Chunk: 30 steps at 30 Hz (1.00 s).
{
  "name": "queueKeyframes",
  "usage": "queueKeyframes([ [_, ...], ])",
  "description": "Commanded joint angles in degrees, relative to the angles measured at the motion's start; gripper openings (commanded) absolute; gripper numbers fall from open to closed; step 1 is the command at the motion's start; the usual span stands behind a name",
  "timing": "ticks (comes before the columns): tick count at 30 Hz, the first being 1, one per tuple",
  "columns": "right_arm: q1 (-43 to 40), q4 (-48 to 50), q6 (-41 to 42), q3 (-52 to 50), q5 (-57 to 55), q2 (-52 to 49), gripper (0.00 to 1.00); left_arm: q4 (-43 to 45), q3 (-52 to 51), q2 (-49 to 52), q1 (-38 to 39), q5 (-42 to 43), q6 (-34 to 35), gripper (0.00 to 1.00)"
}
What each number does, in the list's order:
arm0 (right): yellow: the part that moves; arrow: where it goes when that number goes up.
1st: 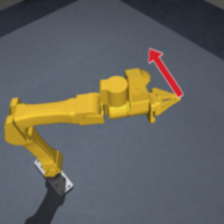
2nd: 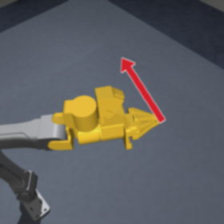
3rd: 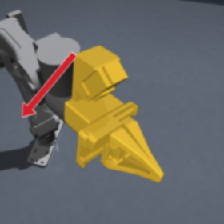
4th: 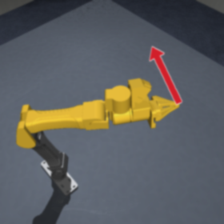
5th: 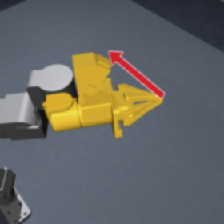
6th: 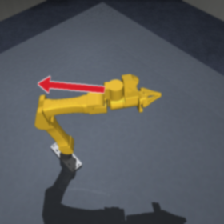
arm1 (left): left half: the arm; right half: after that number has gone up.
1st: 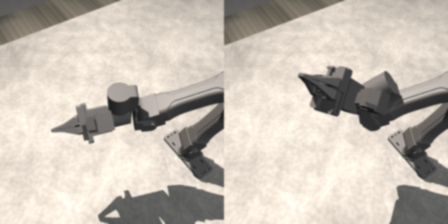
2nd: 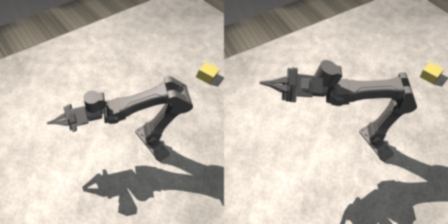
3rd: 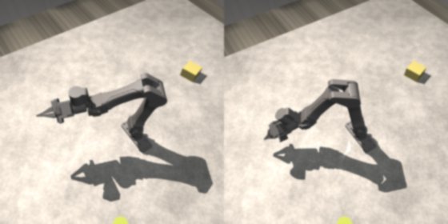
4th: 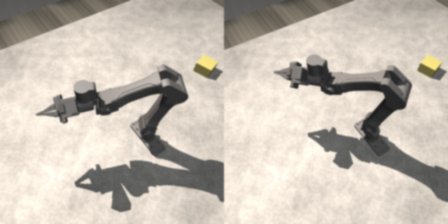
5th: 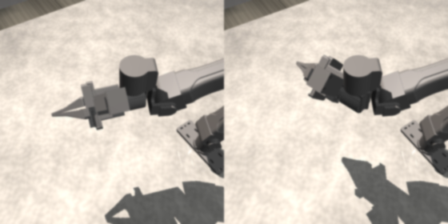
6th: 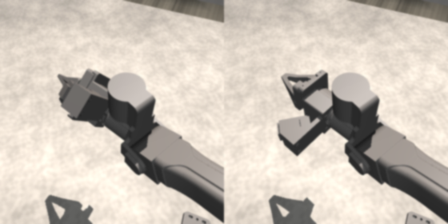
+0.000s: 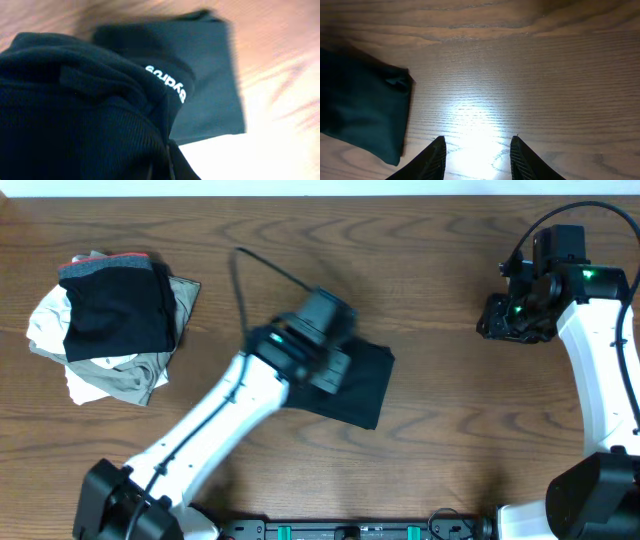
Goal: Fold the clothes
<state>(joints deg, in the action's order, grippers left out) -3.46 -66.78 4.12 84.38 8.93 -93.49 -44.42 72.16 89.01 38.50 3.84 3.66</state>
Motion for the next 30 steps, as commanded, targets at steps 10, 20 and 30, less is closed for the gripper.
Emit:
queueKeyframes([
  [10,-0.2,-1.4,0.5,0.4,-0.1,0.2,0.40,5.2,0.9,8.3,10.4,-6.0,1.0,0.12],
  [20,0.1,-1.4,0.5,0.4,-0.1,0.2,0.41,9.1,1.2,9.4,13.8,-1.9,1.3,0.36],
  [30,2.1,-0.6,-5.1,0.3,5.4,0.2,0.43,5.6,2.0,4.9,12.0,-5.7,1.0,0.39],
])
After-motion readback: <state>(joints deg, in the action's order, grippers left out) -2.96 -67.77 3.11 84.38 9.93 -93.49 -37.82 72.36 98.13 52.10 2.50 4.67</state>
